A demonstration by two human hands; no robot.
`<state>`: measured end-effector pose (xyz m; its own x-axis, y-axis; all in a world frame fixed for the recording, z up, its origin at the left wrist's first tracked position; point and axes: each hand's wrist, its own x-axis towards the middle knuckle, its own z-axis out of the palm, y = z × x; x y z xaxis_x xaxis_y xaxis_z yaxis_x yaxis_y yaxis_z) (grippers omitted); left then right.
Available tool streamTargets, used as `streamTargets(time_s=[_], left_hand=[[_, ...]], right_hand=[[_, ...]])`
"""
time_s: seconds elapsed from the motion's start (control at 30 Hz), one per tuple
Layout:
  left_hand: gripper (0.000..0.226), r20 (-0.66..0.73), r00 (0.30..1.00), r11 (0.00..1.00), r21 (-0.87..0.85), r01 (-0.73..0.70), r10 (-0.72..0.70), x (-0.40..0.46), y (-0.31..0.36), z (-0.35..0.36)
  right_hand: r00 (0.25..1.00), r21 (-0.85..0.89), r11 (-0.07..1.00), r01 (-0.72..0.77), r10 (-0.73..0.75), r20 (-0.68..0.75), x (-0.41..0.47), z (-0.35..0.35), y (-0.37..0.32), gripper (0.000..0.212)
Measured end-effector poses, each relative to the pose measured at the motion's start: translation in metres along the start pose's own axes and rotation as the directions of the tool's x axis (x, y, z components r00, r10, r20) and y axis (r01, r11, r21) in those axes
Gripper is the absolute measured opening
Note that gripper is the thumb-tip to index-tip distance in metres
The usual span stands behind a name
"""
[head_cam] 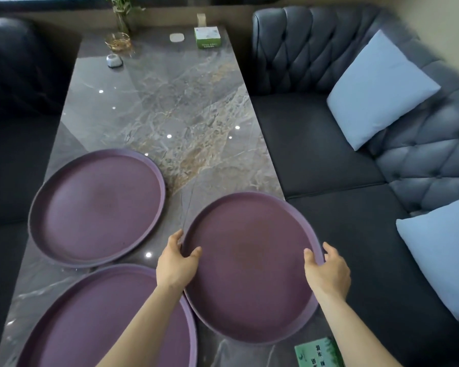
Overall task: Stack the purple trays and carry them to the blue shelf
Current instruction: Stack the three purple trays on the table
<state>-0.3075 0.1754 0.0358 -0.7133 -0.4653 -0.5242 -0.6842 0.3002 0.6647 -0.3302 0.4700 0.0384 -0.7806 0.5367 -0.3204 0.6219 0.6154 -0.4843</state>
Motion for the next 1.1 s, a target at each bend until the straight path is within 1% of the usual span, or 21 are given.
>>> streamTargets(time_s=[0.13,0.27,0.4,0.5,0.63,0.7,0.8,0.9,1.1], left_hand=[[0.061,-0.036,0.998,0.998,-0.031,-0.053,0.052,-0.021,-0.005,-0.018],[0.055,-0.08,0.994,0.995,-0.058,-0.079,0.075,-0.042,-0.033,-0.054],[0.046,-0.155,0.983,0.992,-0.06,-0.112,0.101,-0.058,-0.075,-0.103],[0.039,-0.215,0.972,0.994,-0.023,-0.107,0.099,-0.063,-0.112,-0.145],[0.035,-0.249,0.965,0.997,0.008,-0.081,0.08,-0.064,-0.16,-0.191],[0.036,-0.275,0.959,0.998,0.024,-0.066,0.07,-0.066,-0.181,-0.208],[0.038,-0.297,0.953,0.998,0.041,-0.047,0.057,-0.069,-0.206,-0.228],[0.041,-0.274,0.961,0.998,0.056,-0.015,0.03,-0.067,-0.225,-0.237],[0.048,-0.211,0.977,0.997,0.071,-0.013,0.028,-0.067,-0.24,-0.237]], right_hand=[[0.997,-0.056,0.998,-0.007,0.003,-0.076,-0.022,-0.014,0.0,0.053],[0.992,-0.099,0.995,-0.003,-0.01,-0.123,-0.064,-0.013,0.002,0.04],[0.994,-0.105,0.994,0.017,-0.028,-0.102,-0.121,0.008,0.001,0.028],[0.995,-0.052,0.998,0.046,-0.051,-0.083,-0.171,0.034,-0.005,0.024],[0.995,-0.044,0.994,0.1,-0.101,-0.011,-0.225,0.066,-0.017,0.026],[0.993,-0.056,0.992,0.113,-0.111,0.024,-0.248,0.081,-0.022,0.031],[0.99,-0.028,0.991,0.128,-0.126,0.063,-0.276,0.1,-0.031,0.041],[0.985,-0.019,0.99,0.137,-0.134,0.109,-0.293,0.115,-0.033,0.052],[0.986,0.03,0.995,0.092,-0.095,0.134,-0.312,0.128,-0.03,0.066]])
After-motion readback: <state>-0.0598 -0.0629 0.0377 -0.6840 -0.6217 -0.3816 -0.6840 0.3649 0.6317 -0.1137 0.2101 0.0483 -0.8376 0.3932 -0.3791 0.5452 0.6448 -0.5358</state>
